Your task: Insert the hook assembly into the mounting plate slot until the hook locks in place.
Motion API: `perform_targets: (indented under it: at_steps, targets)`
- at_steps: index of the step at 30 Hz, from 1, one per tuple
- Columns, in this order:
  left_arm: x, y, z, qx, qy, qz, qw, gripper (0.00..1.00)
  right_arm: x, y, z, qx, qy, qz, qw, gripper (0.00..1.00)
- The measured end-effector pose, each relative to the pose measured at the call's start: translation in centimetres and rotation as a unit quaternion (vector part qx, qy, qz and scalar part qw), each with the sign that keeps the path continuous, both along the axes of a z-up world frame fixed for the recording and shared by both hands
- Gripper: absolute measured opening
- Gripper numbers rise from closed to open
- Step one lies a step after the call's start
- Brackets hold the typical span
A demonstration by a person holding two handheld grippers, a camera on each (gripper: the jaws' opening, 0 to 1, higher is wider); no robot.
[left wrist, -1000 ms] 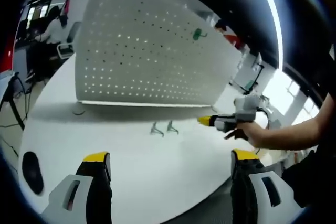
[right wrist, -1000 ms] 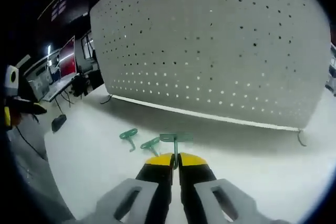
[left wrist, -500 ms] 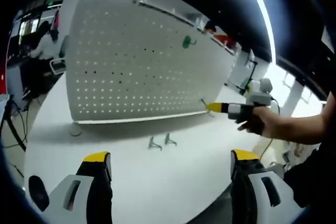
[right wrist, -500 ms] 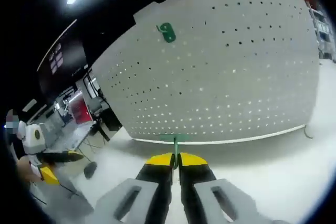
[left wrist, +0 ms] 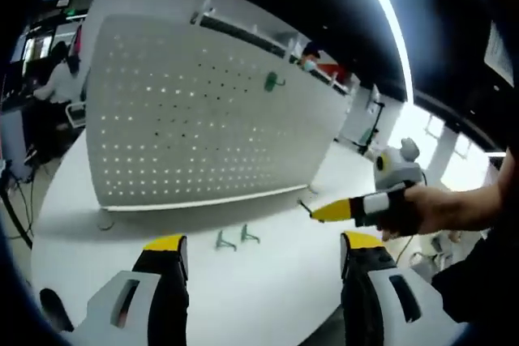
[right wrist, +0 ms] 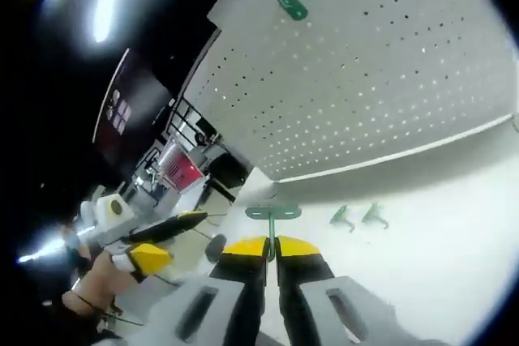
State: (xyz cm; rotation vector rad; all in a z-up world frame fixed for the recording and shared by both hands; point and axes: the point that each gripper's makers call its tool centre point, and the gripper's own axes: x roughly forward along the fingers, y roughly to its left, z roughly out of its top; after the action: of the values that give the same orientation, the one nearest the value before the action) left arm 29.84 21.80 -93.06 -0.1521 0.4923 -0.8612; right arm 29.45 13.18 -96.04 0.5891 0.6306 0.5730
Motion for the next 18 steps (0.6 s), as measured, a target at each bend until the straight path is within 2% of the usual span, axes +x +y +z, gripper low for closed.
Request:
perform_targets:
  at_steps: [2, 3, 5, 7, 10, 13, 16, 18]
  targets:
    - [-0.1, -0.4, -0.3, 0.009, 0.003, -0.008, 0.9999, 0.72, -0.9, 1.5, 0.6, 0.043, 0.019, 0.017, 0.9988, 0.0]
    - [-0.1, -0.5, -0.3, 0.009, 0.004, -0.008, 0.9999, 0.72, -1.1, 1.9, 0.8, 0.052, 0.023, 0.021, 0.9982, 0.0]
    - [-0.1, -0.6, -0.2, 0.004, 0.001, -0.008, 1.0, 0.7, -1.3, 2.4, 0.8, 0.039, 0.018, 0.032, 0.9986, 0.0]
    - [0.0, -0.8, 0.2, -0.004, -0.003, -0.01, 0.9999, 0.66, -1.9, 3.3, 1.2, 0.042, 0.017, 0.056, 0.9974, 0.0]
    - [-0.1, -1.1, 0.6, -0.01, -0.007, -0.017, 0.9998, 0.58, -2.4, 4.4, 2.2, 0.085, 0.033, 0.069, 0.9935, 0.0]
    - [-0.2, -1.4, 1.2, -0.031, -0.006, -0.02, 0.9993, 0.54, -2.9, 5.3, 2.9, 0.103, 0.033, 0.091, 0.99, 0.0]
    - [-0.4, -1.5, 1.5, -0.042, -0.007, -0.026, 0.9987, 0.44, -2.9, 5.7, 3.2, 0.127, 0.034, 0.096, 0.9867, 0.0]
    - [-0.8, -1.7, 1.6, -0.041, -0.008, -0.037, 0.9984, 0.36, -3.0, 5.8, 3.5, 0.165, 0.049, 0.094, 0.9806, 0.0]
